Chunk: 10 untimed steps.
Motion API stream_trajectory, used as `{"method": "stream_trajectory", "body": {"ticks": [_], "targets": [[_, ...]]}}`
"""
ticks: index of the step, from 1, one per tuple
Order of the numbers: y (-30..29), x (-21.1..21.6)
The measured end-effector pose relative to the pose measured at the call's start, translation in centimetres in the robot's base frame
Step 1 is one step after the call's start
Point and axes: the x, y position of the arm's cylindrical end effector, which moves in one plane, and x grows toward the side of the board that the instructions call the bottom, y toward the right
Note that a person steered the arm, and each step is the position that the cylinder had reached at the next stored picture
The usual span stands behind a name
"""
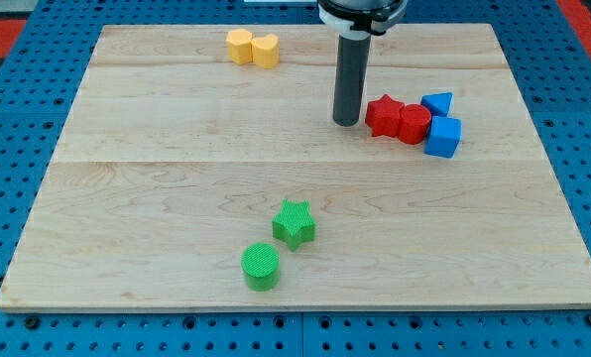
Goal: Place the yellow hexagon to the left of green star
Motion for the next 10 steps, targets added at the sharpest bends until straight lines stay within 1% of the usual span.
{"method": "stream_trajectory", "body": {"ticks": [2,3,4,5,6,7,8,9,10], "targets": [[2.2,-8.7],[-0.9,-14.2],[-6.7,-16.5],[-14.1,-16.3],[-18.8,-11.3],[-17.6,-6.1],[-14.6,-3.0],[-10.5,-5.4],[-10.3,-10.1]]}}
